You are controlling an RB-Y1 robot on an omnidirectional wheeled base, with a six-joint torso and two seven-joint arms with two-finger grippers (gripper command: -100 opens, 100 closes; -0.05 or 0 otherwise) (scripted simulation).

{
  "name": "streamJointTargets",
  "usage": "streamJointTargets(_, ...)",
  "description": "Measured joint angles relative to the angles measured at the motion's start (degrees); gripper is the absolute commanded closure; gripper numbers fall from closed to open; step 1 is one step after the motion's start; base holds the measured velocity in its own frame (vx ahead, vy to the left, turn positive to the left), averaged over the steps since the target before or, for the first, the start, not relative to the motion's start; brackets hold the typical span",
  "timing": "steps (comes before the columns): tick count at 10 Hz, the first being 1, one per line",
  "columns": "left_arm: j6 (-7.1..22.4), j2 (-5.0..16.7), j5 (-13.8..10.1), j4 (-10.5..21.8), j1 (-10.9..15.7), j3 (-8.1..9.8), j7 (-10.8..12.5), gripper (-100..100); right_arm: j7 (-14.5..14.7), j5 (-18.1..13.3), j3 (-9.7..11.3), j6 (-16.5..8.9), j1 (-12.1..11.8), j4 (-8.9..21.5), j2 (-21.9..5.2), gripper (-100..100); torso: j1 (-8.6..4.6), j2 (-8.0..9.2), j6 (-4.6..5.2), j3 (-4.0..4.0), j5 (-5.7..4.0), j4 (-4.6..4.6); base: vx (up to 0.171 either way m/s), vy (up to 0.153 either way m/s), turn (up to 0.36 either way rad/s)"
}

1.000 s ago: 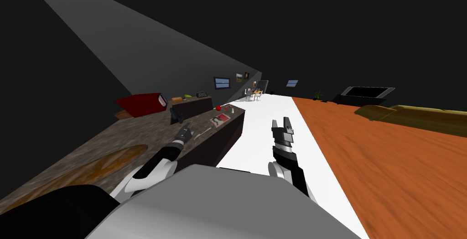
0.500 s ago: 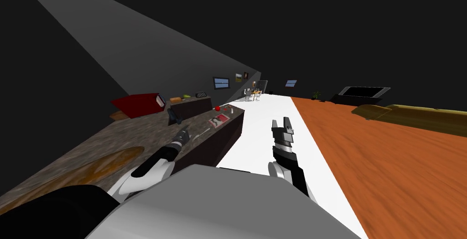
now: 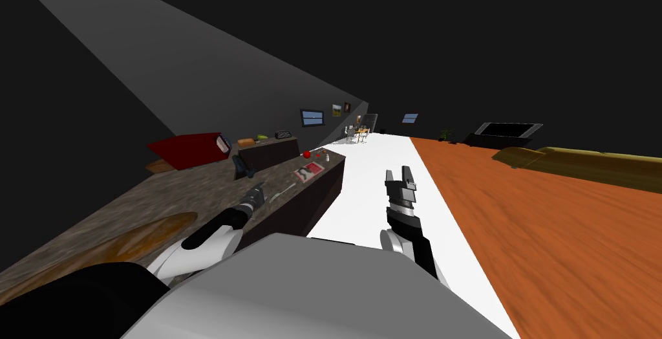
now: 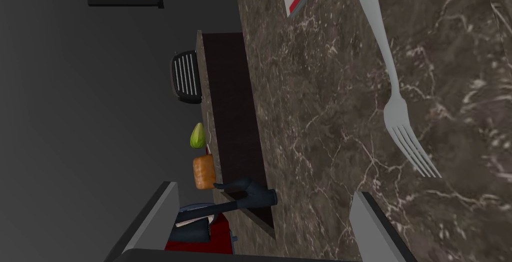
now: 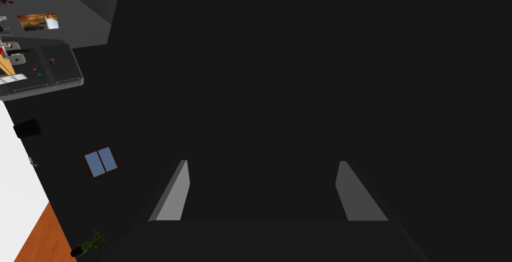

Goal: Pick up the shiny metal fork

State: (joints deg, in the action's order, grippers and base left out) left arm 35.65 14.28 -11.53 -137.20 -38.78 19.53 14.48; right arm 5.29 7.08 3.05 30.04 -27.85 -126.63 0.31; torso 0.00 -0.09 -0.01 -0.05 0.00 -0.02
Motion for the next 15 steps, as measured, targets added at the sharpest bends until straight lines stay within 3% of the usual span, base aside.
streamJointTargets(4, 5.77, 0.15, -0.75, -0.45, -0.24, 1.12, 0.43, -100, 0.00, 0.00, 0.00, 0.00, 0.00, 0.00, 0.00, 0, -0.02, 0.02, 0.00, 0.01, 0.00, 0.00, 0.026, -0.010, -0.032)
streamJointTargets(10, 14.43, 1.36, -3.25, -0.55, -0.63, 3.69, 1.39, -100, 0.00, 0.00, 0.00, 0.00, 0.00, 0.00, 0.00, 0, -0.01, 0.01, 0.00, 0.00, 0.00, 0.00, 0.030, -0.003, -0.025)
streamJointTargets(13, 20.14, 2.40, -5.17, -0.53, -0.20, 5.54, 2.20, -100, 0.00, 0.00, 0.00, 0.00, 0.00, 0.00, 0.00, 0, -0.01, -0.11, 0.01, -0.06, 0.00, -0.02, 0.049, -0.004, -0.035)
streamJointTargets(15, 22.69, 2.31, -5.59, -0.26, -0.53, 5.78, 2.26, -100, 0.00, 0.00, 0.00, 0.00, 0.00, 0.00, 0.00, 0, 0.00, -0.02, 0.00, -0.02, 0.00, -0.01, 0.029, -0.002, -0.025)
